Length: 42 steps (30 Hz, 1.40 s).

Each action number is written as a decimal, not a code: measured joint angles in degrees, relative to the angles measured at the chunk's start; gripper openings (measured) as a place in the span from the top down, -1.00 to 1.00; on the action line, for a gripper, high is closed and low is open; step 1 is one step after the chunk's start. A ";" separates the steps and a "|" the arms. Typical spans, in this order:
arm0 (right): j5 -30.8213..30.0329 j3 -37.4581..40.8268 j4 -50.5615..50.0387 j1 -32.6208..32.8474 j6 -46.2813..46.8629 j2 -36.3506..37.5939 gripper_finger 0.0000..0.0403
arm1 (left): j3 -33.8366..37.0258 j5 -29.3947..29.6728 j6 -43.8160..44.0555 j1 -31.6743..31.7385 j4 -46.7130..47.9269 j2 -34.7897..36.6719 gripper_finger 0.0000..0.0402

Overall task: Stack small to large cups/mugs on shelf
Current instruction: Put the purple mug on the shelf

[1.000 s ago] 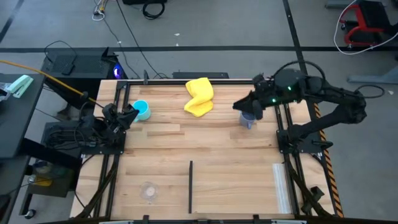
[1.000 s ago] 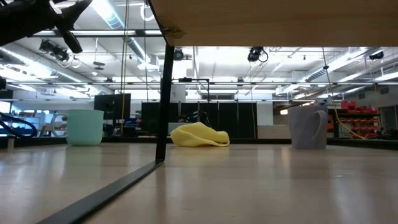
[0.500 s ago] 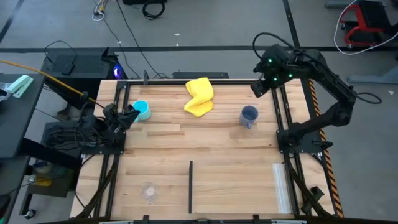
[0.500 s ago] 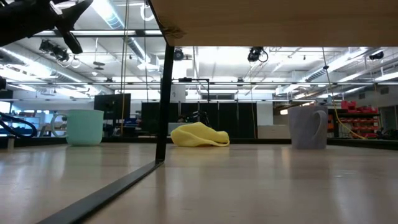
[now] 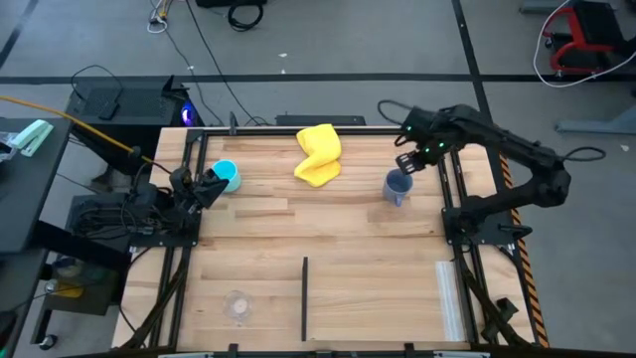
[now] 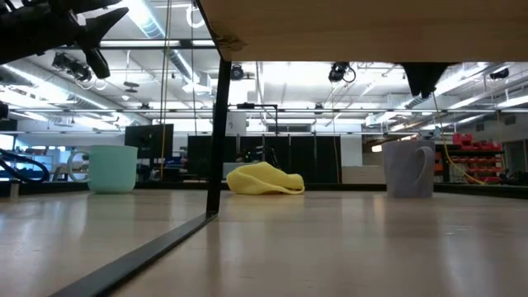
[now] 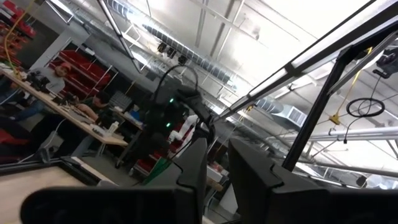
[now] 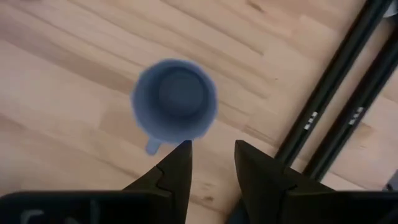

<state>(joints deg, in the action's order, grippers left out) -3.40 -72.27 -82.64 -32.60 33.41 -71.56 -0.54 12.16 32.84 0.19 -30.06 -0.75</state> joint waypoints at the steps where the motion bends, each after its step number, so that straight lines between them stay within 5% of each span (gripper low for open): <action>1: 0.16 2.13 1.46 -0.03 0.01 -0.02 0.37 | 0.00 0.00 0.00 0.02 -0.02 0.00 0.62; 14: 2.98 18.37 16.73 -3.69 2.71 0.03 0.37 | 0.00 0.00 2.57 0.00 2.00 0.00 0.63; 32: 1.92 22.41 24.78 -4.15 4.57 -1.58 0.38 | 0.00 0.02 2.58 0.02 3.13 0.00 0.63; 42: 0.44 22.41 25.61 -4.13 4.54 -3.64 0.64 | 0.00 0.02 2.56 0.00 3.43 0.00 0.67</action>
<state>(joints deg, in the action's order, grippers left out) -2.95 -49.87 -57.03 -36.73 37.95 -75.20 -0.54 12.19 35.40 0.19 -26.63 -0.75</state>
